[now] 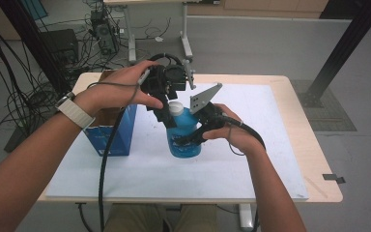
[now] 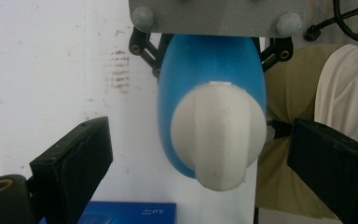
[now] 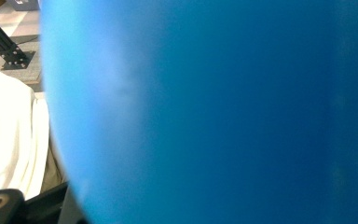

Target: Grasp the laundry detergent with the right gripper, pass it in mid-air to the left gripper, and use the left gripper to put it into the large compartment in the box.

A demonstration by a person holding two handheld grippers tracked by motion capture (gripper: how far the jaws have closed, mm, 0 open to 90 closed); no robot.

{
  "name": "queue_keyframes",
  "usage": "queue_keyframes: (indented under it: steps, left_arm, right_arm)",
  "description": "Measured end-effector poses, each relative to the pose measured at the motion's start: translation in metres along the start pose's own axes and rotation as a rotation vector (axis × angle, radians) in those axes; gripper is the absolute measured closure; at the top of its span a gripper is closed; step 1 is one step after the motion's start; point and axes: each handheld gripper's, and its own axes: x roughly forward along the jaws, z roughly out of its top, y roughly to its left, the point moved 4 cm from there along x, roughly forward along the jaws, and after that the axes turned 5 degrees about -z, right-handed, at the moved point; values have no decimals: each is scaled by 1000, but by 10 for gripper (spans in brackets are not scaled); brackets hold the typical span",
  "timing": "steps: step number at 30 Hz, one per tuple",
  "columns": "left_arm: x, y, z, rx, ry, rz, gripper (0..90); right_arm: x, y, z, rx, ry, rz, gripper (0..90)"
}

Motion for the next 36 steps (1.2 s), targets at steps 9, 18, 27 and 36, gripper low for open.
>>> queue_keyframes:
  steps: [9,18,27,36]
  left_arm:
    - [0,-1,0,-1,-2,3,71]
    - [0,-2,1,0,3,5,71]
    - [1,-2,0,0,3,8,72]
    - [2,-2,0,-1,3,9,73]
  right_arm:
    - [-2,0,0,0,-3,-7,436]
    - [-3,-1,0,-1,-10,-11,436]
    - [-2,-1,0,-4,-11,-14,435]
    - [-2,0,0,-2,-7,-11,435]
